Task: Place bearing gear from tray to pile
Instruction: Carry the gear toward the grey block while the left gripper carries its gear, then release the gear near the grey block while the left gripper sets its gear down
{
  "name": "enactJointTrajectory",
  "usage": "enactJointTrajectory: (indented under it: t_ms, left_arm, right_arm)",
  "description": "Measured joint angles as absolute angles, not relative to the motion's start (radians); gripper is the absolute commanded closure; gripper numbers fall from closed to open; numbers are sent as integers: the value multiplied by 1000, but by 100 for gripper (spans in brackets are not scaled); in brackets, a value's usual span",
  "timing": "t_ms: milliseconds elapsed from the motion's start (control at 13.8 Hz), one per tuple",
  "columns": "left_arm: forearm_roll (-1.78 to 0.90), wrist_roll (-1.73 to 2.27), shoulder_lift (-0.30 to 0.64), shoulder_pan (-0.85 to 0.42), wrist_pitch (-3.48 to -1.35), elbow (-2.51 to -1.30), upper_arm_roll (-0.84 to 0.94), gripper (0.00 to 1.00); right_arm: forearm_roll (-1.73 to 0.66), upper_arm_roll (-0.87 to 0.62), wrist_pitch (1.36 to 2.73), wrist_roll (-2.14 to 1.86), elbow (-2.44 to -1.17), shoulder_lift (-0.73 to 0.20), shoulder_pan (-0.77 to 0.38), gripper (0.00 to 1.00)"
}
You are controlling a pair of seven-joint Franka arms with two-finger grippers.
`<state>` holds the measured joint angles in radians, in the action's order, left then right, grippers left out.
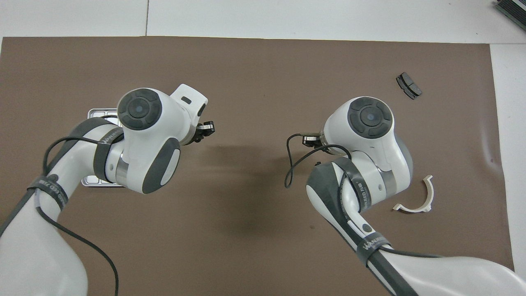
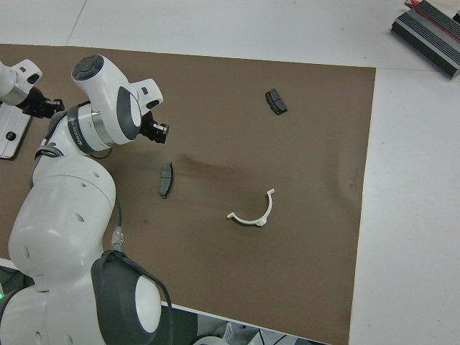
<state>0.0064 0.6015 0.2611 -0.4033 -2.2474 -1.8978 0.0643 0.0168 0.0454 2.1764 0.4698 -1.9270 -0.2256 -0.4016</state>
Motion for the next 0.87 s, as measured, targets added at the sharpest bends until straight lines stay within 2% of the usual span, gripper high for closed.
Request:
enactJointTrajectory:
  t_ms: [144, 289, 506, 650, 867]
  left_arm:
    - [6, 646, 261, -467, -2259, -1917, 64, 79]
    - [6, 675, 262, -507, -2314, -1950, 64, 60]
    - [6, 686, 262, -543, -2362, -1991, 63, 34]
    - [6, 689, 262, -548, -2362, -1993, 62, 33]
    - [6, 692, 258, -533, -2337, -1964, 39, 34]
  right_arm:
    - [17, 46, 2178, 376, -1975, -196, -338, 94]
    - [17, 46, 2186, 284, -2002, -188, -275, 94]
    - [17, 46, 2287, 117, -2084, -182, -157, 93]
    - [16, 46, 2349, 3, -2145, -177, -72, 93]
    - [16, 46, 2363, -91, -2175, -172, 14, 89]
